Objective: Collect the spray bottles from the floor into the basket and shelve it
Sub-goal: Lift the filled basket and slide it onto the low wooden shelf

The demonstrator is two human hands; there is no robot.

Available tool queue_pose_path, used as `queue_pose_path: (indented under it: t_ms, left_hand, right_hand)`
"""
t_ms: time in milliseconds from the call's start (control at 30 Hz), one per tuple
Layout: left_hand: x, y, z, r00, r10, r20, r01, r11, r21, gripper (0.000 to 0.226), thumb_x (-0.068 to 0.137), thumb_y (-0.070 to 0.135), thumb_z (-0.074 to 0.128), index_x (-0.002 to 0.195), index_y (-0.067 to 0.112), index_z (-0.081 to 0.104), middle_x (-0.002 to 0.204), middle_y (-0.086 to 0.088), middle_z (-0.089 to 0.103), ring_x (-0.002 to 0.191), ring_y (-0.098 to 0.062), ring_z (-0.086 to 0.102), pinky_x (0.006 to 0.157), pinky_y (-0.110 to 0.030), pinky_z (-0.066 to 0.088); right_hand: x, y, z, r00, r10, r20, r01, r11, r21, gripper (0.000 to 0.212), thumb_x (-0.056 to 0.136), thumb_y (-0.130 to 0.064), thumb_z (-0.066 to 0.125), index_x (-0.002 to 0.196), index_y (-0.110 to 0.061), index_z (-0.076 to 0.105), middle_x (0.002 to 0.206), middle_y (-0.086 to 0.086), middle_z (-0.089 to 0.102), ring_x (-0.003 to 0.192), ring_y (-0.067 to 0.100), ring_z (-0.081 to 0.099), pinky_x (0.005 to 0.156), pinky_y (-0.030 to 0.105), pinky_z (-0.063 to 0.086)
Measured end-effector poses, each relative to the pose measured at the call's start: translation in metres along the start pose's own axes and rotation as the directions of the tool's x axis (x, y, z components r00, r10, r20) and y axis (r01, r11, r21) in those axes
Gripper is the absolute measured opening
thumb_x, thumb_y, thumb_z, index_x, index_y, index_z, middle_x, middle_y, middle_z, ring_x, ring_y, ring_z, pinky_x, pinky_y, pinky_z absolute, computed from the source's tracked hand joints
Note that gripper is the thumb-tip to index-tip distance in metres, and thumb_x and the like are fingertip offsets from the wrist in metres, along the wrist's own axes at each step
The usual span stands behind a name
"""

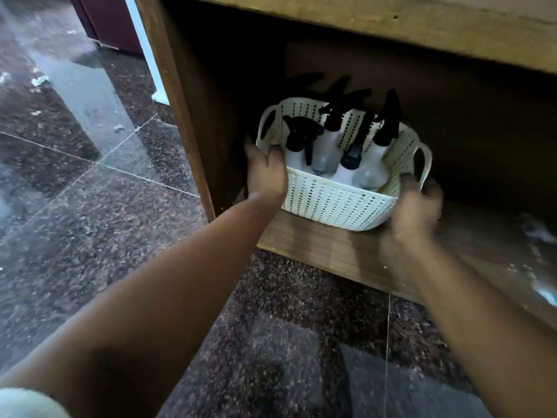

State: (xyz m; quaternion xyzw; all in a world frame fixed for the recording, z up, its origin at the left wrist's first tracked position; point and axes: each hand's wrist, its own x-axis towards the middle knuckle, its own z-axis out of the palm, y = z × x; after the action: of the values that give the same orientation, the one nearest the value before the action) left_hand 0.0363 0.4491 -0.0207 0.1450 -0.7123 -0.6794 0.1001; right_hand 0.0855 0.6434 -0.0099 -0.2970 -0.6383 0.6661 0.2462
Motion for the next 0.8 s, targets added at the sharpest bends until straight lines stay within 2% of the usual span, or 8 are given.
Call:
queue_pose_path:
  t_ms: [67, 200, 367, 533, 600, 667, 733, 800]
  left_hand:
    - [-0.008, -0.005, 0.001, 0.997, -0.058, -0.042, 0.057, 0.998, -0.024, 0.073, 0.081, 0.058, 0.036, 0.147, 0.03, 0.02, 0.148, -0.007, 0.044, 0.134, -0.03, 0.042, 0.112, -0.048, 0.032]
    - [-0.007, 0.005, 0.004, 0.999, -0.027, 0.018, 0.027, 0.999, -0.02, 0.053, 0.098, 0.043, 0.034, 0.144, 0.02, 0.026, 0.139, -0.013, 0.051, 0.126, -0.031, 0.049, 0.109, -0.047, 0.037]
    - [0.016, 0.017, 0.007, 0.998, -0.008, 0.063, -0.005, 0.98, 0.197, 0.051, 0.101, 0.039, 0.034, 0.139, 0.006, 0.032, 0.139, -0.017, 0.051, 0.126, -0.032, 0.05, 0.101, -0.031, 0.038]
    - [0.041, 0.038, 0.009, 0.985, -0.089, 0.145, 0.012, 0.888, 0.46, 0.049, 0.102, 0.037, 0.032, 0.138, 0.006, 0.043, 0.139, -0.015, 0.053, 0.126, -0.028, 0.052, 0.098, -0.032, 0.041]
    - [0.043, 0.045, 0.01, 0.974, -0.135, 0.181, 0.021, 0.852, 0.523, 0.042, 0.104, 0.026, 0.03, 0.133, 0.002, 0.049, 0.135, -0.017, 0.056, 0.122, -0.029, 0.054, 0.099, -0.034, 0.044]
    - [0.033, 0.05, 0.011, 0.969, -0.152, 0.192, 0.023, 0.836, 0.548, 0.046, 0.104, 0.025, 0.029, 0.138, 0.0, 0.044, 0.139, -0.02, 0.052, 0.127, -0.031, 0.05, 0.107, -0.035, 0.04]
    - [0.015, 0.052, 0.007, 0.962, -0.156, 0.226, -0.019, 0.783, 0.622, 0.055, 0.103, 0.036, 0.031, 0.147, 0.003, 0.033, 0.144, -0.018, 0.048, 0.131, -0.032, 0.046, 0.104, -0.032, 0.037]
    - [-0.008, 0.054, -0.004, 0.955, -0.136, 0.263, -0.102, 0.683, 0.723, 0.069, 0.101, 0.045, 0.033, 0.152, 0.003, 0.015, 0.148, -0.019, 0.043, 0.133, -0.034, 0.044, 0.103, -0.035, 0.038]
  right_hand:
    - [-0.014, 0.019, 0.005, 0.997, -0.036, 0.063, 0.036, 0.999, -0.006, 0.052, 0.084, -0.037, 0.063, 0.131, -0.021, 0.049, 0.109, -0.005, 0.066, 0.097, 0.014, 0.065, 0.082, 0.03, 0.053]
    - [-0.004, 0.011, 0.013, 0.999, -0.033, 0.022, 0.034, 0.999, -0.004, 0.048, 0.09, -0.041, 0.055, 0.133, -0.021, 0.047, 0.106, -0.007, 0.065, 0.098, 0.013, 0.064, 0.081, 0.027, 0.05]
    - [0.011, 0.011, 0.021, 0.995, -0.063, 0.077, 0.068, 0.996, -0.055, 0.053, 0.092, -0.044, 0.055, 0.136, -0.014, 0.045, 0.106, -0.007, 0.062, 0.094, 0.01, 0.061, 0.061, 0.007, 0.045]
    - [0.026, 0.003, 0.031, 0.987, -0.013, 0.157, 0.035, 0.989, -0.141, 0.068, 0.09, -0.051, 0.057, 0.142, -0.013, 0.036, 0.108, -0.005, 0.054, 0.092, 0.009, 0.053, 0.042, -0.002, 0.036]
    - [0.031, 0.0, 0.031, 0.984, 0.027, 0.176, 0.008, 0.98, -0.197, 0.075, 0.088, -0.056, 0.056, 0.144, -0.013, 0.031, 0.112, -0.002, 0.055, 0.093, 0.011, 0.052, 0.054, 0.009, 0.042]
    - [0.034, -0.004, 0.031, 0.985, 0.07, 0.16, -0.019, 0.953, -0.302, 0.086, 0.086, -0.065, 0.05, 0.147, -0.01, 0.028, 0.128, 0.003, 0.054, 0.111, 0.017, 0.053, 0.083, 0.018, 0.044]
    - [0.029, -0.009, 0.024, 0.986, 0.116, 0.123, -0.037, 0.858, -0.513, 0.097, 0.084, -0.073, 0.037, 0.153, -0.008, 0.015, 0.156, 0.011, 0.031, 0.143, 0.029, 0.028, 0.115, 0.035, 0.025]
    - [0.014, -0.015, 0.013, 0.988, 0.098, 0.123, 0.018, 0.71, -0.704, 0.093, 0.09, -0.069, 0.03, 0.154, -0.005, 0.007, 0.162, 0.016, 0.011, 0.149, 0.033, 0.007, 0.12, 0.042, 0.006]
